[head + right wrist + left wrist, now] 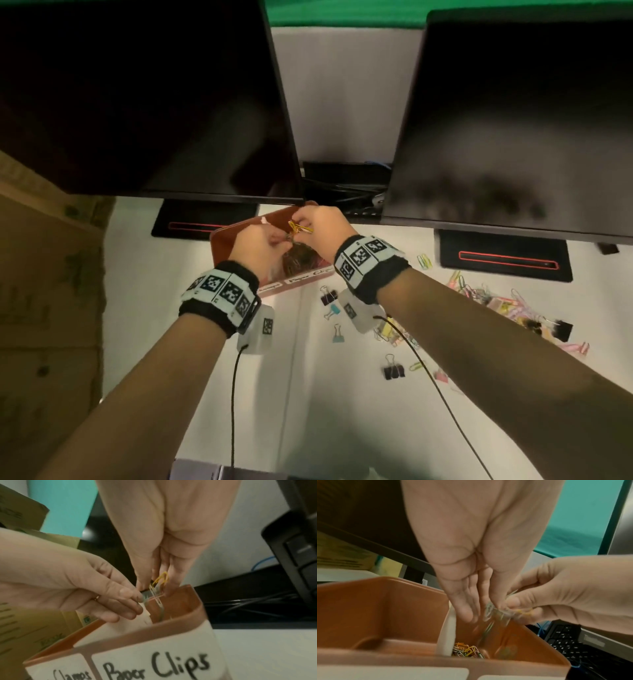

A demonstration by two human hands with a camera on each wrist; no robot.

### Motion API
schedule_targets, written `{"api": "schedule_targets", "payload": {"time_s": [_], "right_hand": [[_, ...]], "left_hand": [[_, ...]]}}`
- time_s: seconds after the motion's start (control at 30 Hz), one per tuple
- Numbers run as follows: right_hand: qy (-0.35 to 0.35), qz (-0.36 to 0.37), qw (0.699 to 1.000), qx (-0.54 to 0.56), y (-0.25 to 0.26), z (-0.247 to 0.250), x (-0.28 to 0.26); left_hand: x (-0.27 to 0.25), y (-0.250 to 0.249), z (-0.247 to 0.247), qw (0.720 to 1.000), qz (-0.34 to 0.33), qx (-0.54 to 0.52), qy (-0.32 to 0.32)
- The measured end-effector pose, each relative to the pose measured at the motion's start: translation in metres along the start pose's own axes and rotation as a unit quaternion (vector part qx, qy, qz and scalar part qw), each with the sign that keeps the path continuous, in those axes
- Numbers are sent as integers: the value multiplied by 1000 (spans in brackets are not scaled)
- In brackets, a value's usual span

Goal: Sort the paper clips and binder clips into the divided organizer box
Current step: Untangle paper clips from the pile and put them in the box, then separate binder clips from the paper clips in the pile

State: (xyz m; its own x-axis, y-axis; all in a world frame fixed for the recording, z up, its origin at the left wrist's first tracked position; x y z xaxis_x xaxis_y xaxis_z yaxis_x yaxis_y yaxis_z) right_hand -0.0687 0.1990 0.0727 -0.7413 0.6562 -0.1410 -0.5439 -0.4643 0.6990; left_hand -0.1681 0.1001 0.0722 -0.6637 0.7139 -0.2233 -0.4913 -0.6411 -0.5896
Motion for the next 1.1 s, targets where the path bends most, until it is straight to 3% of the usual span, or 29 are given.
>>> {"api": "schedule_targets", "payload": {"time_s": [0.17, 0.27, 0.47, 0.63, 0.9, 1.1], "right_hand": [[-52, 11, 997, 64, -29, 9, -21], [-81, 7, 996, 21, -62, 25, -43], [-40, -91, 991, -86, -148, 48, -87], [-10, -143, 986, -87, -179, 62, -94], [48, -133, 982, -125, -189, 57, -76], [131, -33, 976, -171, -189, 42, -88]], "left_hand": [[-10, -4, -4, 999, -27, -43, -5], [-22, -11, -14, 995, -58, -80, -15], [-44, -44, -74, 989, -124, -63, 46], [-50, -76, -120, 979, -172, -31, 100], [-36, -50, -166, 963, -123, 160, 178], [-33, -48, -172, 950, -159, 193, 187]]}}
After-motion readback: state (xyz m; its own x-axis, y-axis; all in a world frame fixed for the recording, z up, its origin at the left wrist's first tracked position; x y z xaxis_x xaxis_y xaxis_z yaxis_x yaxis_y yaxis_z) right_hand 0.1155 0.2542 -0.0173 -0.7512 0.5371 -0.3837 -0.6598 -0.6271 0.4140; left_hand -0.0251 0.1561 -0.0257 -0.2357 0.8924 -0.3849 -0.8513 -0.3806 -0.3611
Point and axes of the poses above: each hand's wrist, its own x-axis towards the middle knuckle, its own z-axis out of the back of the hand, y = z × x, the point moved 1 cm from there along x, towards the middle knuckle, and after that the axes turned 8 degrees about -y, right-handed, at the moved point
